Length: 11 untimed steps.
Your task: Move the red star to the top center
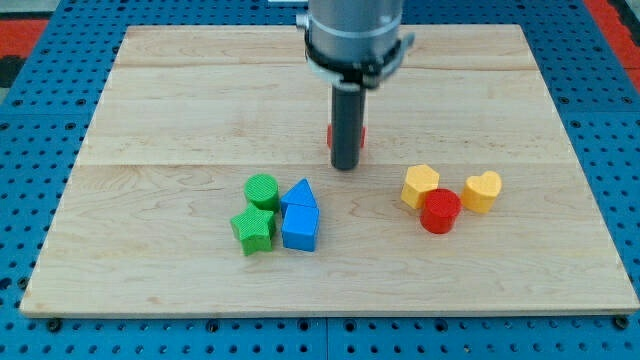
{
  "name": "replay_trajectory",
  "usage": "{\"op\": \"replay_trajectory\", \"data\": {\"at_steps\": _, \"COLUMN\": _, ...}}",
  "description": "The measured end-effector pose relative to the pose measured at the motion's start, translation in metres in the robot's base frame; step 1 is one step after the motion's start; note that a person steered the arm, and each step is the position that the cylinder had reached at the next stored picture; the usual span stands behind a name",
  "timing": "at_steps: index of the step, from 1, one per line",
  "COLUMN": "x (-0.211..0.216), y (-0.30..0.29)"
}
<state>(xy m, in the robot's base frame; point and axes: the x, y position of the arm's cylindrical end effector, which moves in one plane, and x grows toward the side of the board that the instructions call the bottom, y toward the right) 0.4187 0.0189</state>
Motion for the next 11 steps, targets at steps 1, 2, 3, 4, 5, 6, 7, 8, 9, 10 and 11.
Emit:
{"op": "replay_trajectory", "data": {"at_steps": 1, "x": -0.060, "y": -0.005}}
{"op": "replay_trajectory", "data": {"at_steps": 2, "x": -0.107, "y": 0.019}}
{"op": "replay_trajectory", "data": {"at_steps": 3, "x": -0.107, "y": 0.068}}
{"op": "replay_trajectory", "data": {"at_steps": 4, "x": -0.120, "y": 0.095}}
{"op": "replay_trajectory", "data": {"at_steps": 5, "x": -0.161, "y": 0.042}}
{"op": "replay_trajectory", "data": {"at_steps": 6, "x": -0.161, "y": 0.029}}
{"op": "replay_trajectory", "data": {"at_steps": 7, "x": -0.121, "y": 0.045}}
{"op": "replay_trajectory", "data": {"at_steps": 8, "x": -0.121, "y": 0.007}}
{"op": "replay_trajectory", "data": {"at_steps": 9, "x": -0.138, "y": -0.032}}
{"op": "replay_trajectory", "data": {"at_steps": 10, "x": -0.134, "y": -0.034}}
{"op": "replay_trajectory", "data": {"at_steps": 11, "x": -0.072, "y": -0.103}}
